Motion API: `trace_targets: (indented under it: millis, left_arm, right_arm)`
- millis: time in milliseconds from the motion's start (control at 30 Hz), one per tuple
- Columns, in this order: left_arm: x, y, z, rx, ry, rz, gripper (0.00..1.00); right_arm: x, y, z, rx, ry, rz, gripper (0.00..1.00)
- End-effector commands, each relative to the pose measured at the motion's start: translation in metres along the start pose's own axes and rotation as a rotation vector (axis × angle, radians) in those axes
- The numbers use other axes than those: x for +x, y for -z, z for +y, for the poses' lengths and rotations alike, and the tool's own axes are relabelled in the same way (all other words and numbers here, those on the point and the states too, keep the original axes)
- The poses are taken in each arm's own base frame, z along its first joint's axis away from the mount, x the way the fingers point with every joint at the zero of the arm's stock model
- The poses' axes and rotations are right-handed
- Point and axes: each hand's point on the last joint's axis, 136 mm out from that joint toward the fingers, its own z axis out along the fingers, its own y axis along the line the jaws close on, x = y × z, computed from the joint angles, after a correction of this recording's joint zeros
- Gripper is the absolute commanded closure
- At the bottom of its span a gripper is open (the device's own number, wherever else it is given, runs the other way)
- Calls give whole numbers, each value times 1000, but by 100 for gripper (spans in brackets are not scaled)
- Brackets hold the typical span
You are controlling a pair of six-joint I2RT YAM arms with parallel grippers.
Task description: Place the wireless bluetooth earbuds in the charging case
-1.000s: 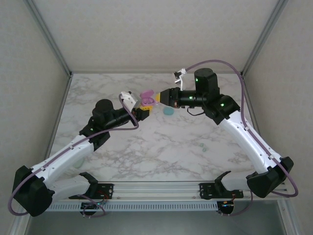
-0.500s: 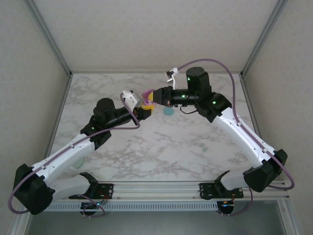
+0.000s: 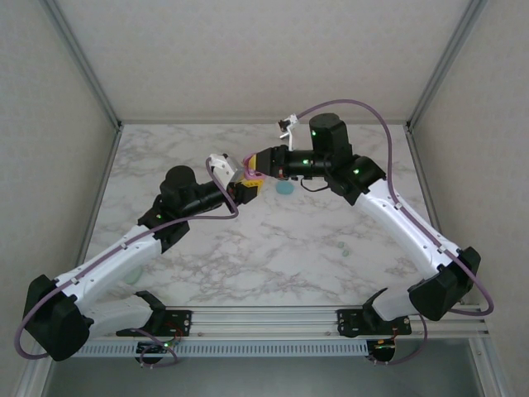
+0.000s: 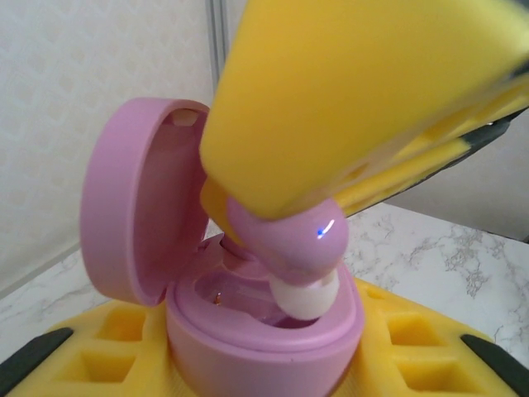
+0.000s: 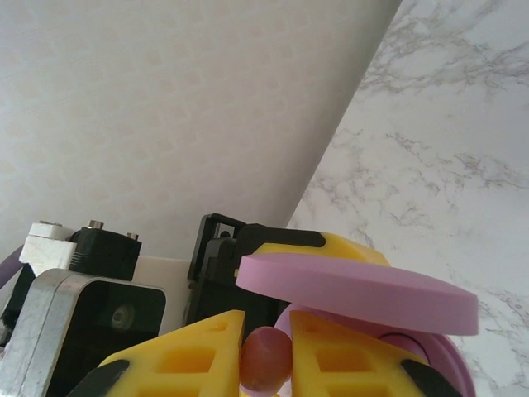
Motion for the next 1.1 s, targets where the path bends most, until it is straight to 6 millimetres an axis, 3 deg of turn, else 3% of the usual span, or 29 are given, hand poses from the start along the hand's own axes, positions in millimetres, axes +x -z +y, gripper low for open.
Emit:
trace_targets:
  millis: [0,1067]
  left_arm:
    - [-30,2,-6,19,-20,-81,67]
    - [-34,2,-4,6,-16,-95,67]
  right_arm:
    - [-5,0,3,22,22,-17,81]
    - [4,-9,-7,102,31,40,75]
